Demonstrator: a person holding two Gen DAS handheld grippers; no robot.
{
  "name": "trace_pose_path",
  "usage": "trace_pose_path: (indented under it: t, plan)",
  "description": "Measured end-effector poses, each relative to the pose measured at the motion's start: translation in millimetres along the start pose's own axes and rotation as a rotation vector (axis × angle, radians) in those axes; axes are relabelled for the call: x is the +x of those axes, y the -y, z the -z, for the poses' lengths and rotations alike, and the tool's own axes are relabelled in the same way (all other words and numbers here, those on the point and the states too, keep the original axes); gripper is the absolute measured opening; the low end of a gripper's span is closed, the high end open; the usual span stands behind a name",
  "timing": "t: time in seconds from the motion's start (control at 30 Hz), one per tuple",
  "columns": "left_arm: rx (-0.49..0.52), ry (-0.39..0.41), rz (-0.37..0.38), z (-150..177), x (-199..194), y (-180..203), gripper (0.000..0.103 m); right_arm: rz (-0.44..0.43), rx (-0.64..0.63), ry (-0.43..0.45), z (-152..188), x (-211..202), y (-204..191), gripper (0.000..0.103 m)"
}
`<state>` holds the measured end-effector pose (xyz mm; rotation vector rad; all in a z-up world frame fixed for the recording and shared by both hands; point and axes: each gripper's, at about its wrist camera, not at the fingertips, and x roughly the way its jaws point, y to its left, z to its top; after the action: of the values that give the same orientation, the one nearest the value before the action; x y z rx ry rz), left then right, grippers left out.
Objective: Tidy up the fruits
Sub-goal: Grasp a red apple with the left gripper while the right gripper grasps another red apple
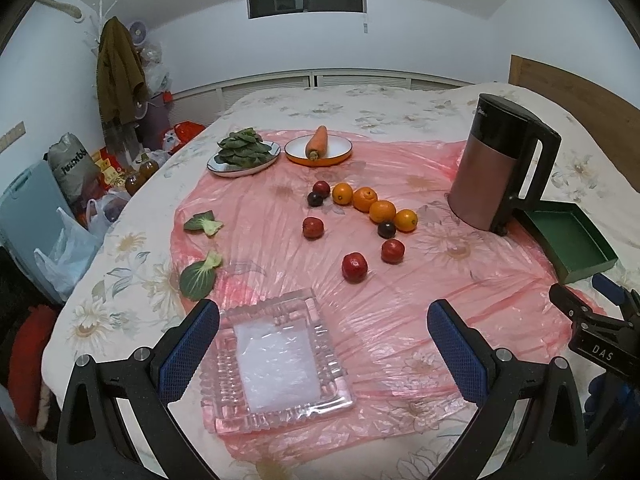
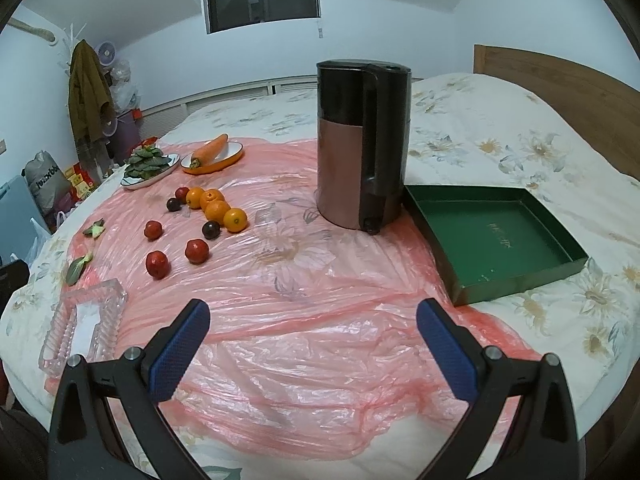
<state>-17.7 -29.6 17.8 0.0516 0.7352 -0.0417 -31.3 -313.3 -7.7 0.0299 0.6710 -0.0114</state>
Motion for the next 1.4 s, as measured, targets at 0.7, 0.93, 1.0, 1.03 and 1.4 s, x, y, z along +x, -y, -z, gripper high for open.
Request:
trace_pose_path:
  t: [0.7,0.93,1.0,1.03,1.4]
  plan:
    - [0.035,-0.141,0.097,-26.7,92.9,-45.7,0.102,-0.199,-0.106,-0.067,-41.1,84.2,-66.7,0.103]
    - [0.084,-0.18,0.174,-31.4,131.2,-20.5,0.089,-0.275,-0.117,-0.145,-53.6,138.3,-82.3,0.102]
    - [0.1,-0.195,0.19,-31.3,142.0,-12.5,0.082,-0.303,-0.12,-0.169,-57.0,153.8,-88.5,0.087]
    - [0.107,-0.206,0.203,-30.8,148.8,-8.6,0.078,-0.314,-0.122,-0.176,-57.4,158.4,-90.3,0.078]
    - [0.161,-0.289,0.266,-30.1,193.5,8.9,0.047,-0.413,-0.181,-0.26,-50.7,199.6,-120.4,0.053]
